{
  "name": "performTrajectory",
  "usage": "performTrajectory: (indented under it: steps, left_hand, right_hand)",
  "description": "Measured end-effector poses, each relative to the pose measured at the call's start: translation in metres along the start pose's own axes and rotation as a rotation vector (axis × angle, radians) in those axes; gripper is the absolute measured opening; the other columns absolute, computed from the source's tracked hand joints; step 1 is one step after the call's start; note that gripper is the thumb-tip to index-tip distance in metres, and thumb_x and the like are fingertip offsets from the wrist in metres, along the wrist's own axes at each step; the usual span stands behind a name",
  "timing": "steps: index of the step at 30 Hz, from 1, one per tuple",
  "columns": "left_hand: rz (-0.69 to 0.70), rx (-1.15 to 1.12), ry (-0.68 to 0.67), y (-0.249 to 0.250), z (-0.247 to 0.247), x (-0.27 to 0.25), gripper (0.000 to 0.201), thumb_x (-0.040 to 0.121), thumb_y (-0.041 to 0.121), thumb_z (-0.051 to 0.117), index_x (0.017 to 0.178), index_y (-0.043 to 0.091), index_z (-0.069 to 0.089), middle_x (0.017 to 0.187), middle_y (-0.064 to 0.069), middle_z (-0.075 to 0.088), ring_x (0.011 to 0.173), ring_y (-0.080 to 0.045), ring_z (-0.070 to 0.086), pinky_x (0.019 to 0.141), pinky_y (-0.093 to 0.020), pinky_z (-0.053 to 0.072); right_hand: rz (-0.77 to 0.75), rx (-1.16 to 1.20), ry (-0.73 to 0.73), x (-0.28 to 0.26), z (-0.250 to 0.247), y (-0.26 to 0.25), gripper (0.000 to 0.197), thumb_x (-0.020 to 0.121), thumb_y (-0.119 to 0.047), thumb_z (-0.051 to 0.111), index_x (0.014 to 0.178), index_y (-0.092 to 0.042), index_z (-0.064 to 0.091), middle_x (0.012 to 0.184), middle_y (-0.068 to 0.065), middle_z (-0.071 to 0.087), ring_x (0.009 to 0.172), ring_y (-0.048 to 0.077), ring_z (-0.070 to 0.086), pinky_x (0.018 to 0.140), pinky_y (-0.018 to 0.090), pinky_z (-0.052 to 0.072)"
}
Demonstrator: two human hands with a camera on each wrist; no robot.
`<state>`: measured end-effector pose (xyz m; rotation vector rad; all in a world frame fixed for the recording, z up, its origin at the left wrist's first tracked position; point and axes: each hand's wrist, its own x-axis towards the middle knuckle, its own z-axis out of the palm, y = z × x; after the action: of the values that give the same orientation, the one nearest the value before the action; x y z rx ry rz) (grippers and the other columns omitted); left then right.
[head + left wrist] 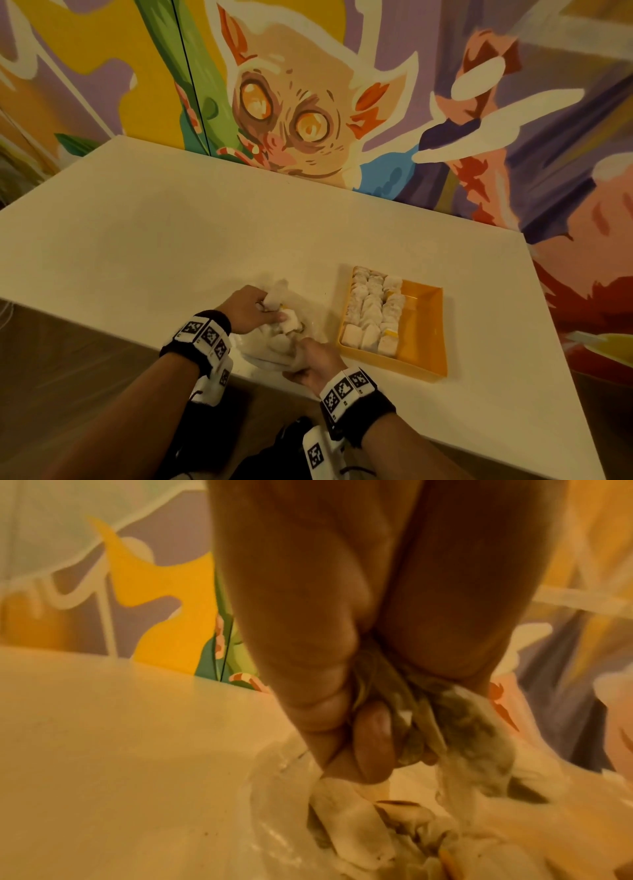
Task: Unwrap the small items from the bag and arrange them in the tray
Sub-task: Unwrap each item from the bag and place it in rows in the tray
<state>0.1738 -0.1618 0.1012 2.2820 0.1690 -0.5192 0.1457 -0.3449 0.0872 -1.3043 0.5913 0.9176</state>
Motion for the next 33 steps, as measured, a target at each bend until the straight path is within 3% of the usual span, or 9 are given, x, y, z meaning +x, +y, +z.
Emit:
performTrajectory:
  steps: [4,6,8,11,17,22,25,28,33]
  left_hand:
    - [-0.084,-0.183,0.002,-0.003,0.004,-0.005,0.033,0.085,0.034,0.073,0.096,0.003,0.074,0.083,-0.011,0.063,0.059,-0.014,0.050,0.048,-0.021,0.040]
    - [-0.095,-0.209,-0.016,-0.005,0.009,-0.005,0.026,0.086,0.031,0.073,0.091,0.006,0.075,0.085,-0.010,0.062,0.060,-0.018,0.049,0.049,-0.024,0.041]
    - [-0.088,-0.189,-0.024,-0.005,0.013,-0.006,0.015,0.088,0.029,0.070,0.087,0.014,0.074,0.092,-0.011,0.066,0.061,-0.017,0.051,0.052,-0.025,0.042]
    - [-0.109,-0.244,-0.033,-0.005,0.012,-0.006,0.018,0.092,0.026,0.065,0.099,0.012,0.073,0.113,-0.015,0.065,0.080,-0.024,0.058,0.061,-0.031,0.049]
    - [-0.116,-0.472,-0.138,0.009,-0.007,-0.022,0.019,0.093,0.019,0.063,0.091,0.002,0.071,0.094,-0.008,0.061,0.085,-0.020,0.059,0.071,-0.029,0.056]
    - [-0.097,-0.601,-0.219,0.019,-0.023,-0.034,0.016,0.092,0.011,0.062,0.090,-0.003,0.069,0.084,-0.010,0.068,0.073,-0.015,0.068,0.066,-0.025,0.054]
    - [-0.067,-0.638,-0.268,0.025,-0.030,-0.038,0.020,0.089,0.014,0.064,0.088,-0.005,0.068,0.079,-0.013,0.067,0.071,-0.020,0.066,0.067,-0.027,0.054]
    - [-0.018,-0.682,-0.281,0.027,-0.034,-0.040,0.039,0.084,0.025,0.071,0.096,-0.011,0.066,0.088,-0.020,0.065,0.076,-0.027,0.062,0.068,-0.030,0.053]
    - [-0.019,-0.858,-0.092,0.040,-0.020,-0.040,0.018,0.098,0.018,0.054,0.094,0.003,0.063,0.089,-0.012,0.060,0.072,-0.023,0.056,0.068,-0.034,0.050]
  right_hand:
    - [0.029,-0.126,0.081,-0.013,0.001,-0.004,0.035,0.090,-0.035,0.061,0.115,-0.013,0.049,0.101,0.011,0.058,0.081,0.028,0.061,0.061,0.034,0.053]
    - [-0.039,-0.317,0.187,-0.010,0.000,-0.001,0.077,0.088,-0.049,0.057,0.144,-0.012,0.018,0.118,0.009,0.052,0.088,0.025,0.063,0.053,0.027,0.052]
    - [-0.137,-0.490,0.219,-0.007,-0.002,0.001,0.083,0.088,-0.051,0.055,0.144,-0.020,0.001,0.138,0.009,0.033,0.105,0.027,0.058,0.048,0.025,0.053]
    - [-0.189,-0.579,0.190,-0.006,0.002,0.001,0.084,0.080,-0.059,0.054,0.139,-0.027,0.005,0.145,0.012,0.029,0.115,0.034,0.055,0.040,0.022,0.048]
    - [-0.236,-0.712,0.154,-0.010,-0.004,-0.005,0.082,0.083,-0.056,0.055,0.143,-0.022,0.011,0.147,0.013,0.025,0.112,0.032,0.057,0.040,0.022,0.048]
    - [-0.452,-0.835,0.192,-0.033,0.001,-0.016,0.048,0.091,-0.043,0.056,0.124,-0.018,0.032,0.129,0.011,0.033,0.099,0.022,0.055,0.082,0.030,0.051]
    - [-0.659,-0.800,0.215,-0.040,0.005,-0.026,0.036,0.091,-0.035,0.057,0.120,-0.022,0.040,0.120,0.004,0.039,0.080,0.005,0.047,0.076,0.019,0.039]
    - [-0.753,-0.740,0.116,-0.037,0.009,-0.031,0.034,0.088,-0.034,0.062,0.118,-0.027,0.050,0.117,-0.002,0.051,0.095,0.010,0.056,0.078,0.023,0.048]
    - [-0.747,-0.501,0.012,-0.031,0.019,-0.028,0.033,0.077,-0.045,0.075,0.100,-0.030,0.056,0.098,-0.006,0.061,0.085,0.022,0.068,0.073,0.036,0.059]
